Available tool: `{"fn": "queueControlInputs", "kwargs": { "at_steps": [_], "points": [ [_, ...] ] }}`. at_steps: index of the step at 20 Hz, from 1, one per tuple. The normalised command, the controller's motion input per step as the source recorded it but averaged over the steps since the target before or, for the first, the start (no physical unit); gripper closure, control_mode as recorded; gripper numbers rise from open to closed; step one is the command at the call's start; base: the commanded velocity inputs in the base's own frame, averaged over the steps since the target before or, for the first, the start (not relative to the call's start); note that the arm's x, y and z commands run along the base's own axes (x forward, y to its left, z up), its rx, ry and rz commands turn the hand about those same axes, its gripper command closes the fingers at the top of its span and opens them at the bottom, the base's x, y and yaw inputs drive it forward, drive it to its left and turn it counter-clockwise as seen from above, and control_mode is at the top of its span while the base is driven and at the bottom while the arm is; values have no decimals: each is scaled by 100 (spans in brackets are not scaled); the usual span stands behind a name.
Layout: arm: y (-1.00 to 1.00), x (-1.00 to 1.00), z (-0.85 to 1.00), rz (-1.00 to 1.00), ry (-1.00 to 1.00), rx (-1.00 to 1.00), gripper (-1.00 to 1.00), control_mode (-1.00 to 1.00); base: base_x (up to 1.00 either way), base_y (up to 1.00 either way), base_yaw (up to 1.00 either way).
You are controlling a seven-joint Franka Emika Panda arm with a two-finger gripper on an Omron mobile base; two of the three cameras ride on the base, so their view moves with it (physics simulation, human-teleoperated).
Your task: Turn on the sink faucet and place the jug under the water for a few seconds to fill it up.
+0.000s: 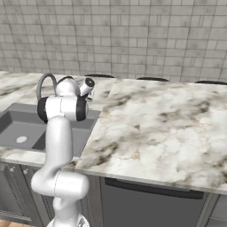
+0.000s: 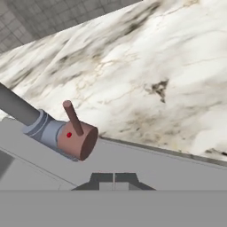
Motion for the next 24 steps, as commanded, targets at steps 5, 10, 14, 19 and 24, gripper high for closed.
{"fn": "queueControlInputs", "kwargs": {
  "at_steps": [5, 10, 14, 19, 24],
  "points": [
    [-28, -37, 0, -7, 0, 0, 100, -100, 0, 0, 0],
    [-24, -38, 4, -9, 0, 0, 100, -100, 0, 0, 0],
    [-10, -48, 45, -13, -7, 0, -100, -100, 0, 0, 0],
    [-5, -72, 87, -14, -11, 0, -100, -100, 0, 0, 0],
    [-7, -91, 100, -15, -3, 0, -100, -100, 0, 0, 0]
  ]
}}
